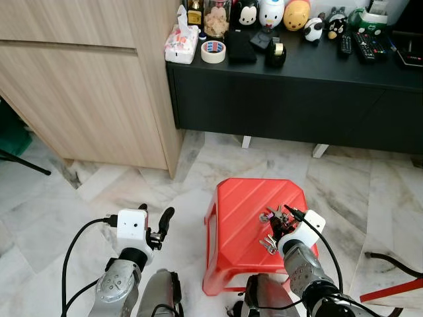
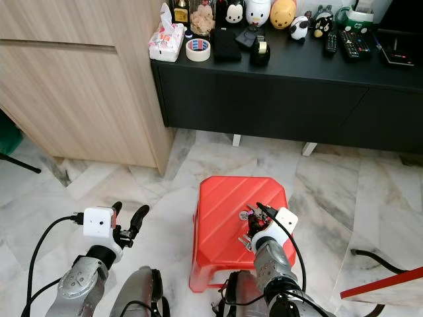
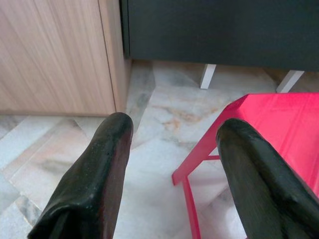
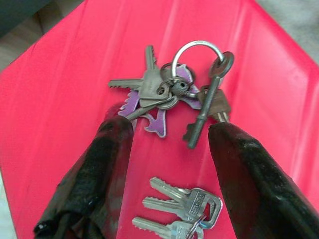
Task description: Hang keys on a hook
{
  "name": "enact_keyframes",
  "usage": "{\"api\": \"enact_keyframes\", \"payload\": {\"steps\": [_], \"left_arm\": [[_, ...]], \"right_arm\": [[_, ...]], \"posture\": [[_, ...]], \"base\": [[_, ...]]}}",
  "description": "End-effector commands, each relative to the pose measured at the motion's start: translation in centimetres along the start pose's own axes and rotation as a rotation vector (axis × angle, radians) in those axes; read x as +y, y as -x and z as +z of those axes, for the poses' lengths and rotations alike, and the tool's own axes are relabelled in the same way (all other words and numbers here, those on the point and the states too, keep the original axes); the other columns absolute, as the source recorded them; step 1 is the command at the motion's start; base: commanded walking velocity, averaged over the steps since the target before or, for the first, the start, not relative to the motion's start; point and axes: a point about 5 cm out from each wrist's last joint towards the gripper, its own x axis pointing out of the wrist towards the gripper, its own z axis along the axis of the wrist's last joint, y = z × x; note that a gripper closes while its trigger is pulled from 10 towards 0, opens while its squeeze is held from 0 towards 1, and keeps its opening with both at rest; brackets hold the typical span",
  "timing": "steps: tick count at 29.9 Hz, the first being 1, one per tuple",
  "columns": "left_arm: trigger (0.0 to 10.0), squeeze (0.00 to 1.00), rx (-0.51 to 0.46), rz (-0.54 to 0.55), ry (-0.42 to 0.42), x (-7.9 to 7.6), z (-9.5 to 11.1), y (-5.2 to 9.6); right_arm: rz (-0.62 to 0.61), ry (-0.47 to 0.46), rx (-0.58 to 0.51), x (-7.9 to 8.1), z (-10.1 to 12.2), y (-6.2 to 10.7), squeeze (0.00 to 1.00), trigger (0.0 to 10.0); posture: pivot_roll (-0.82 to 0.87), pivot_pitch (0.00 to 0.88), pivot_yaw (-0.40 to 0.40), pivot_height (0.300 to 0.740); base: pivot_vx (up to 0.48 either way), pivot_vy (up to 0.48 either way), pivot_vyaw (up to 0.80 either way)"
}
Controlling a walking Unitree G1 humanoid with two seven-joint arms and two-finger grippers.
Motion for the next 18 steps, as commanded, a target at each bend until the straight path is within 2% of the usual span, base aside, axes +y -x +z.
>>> {"api": "enact_keyframes", "payload": {"steps": [1, 18], "left_arm": [[10.0, 0.00, 0.031, 0.003, -0.012, 0.1, -0.4, 0.5], [10.0, 0.00, 0.043, 0.012, -0.010, 0.0, -0.2, 1.7]], "right_arm": [[-0.027, -0.017, 0.002, -0.5, -0.1, 0.1, 0.00, 10.0], [-0.012, -0.013, 0.045, 0.1, -0.7, 0.0, 0.00, 10.0]], "posture": [[0.11, 0.255, -0.056, 0.646], [0.12, 0.285, -0.063, 0.646]], "base": [[0.000, 0.000, 0.00], [0.000, 0.000, 0.00]]}}
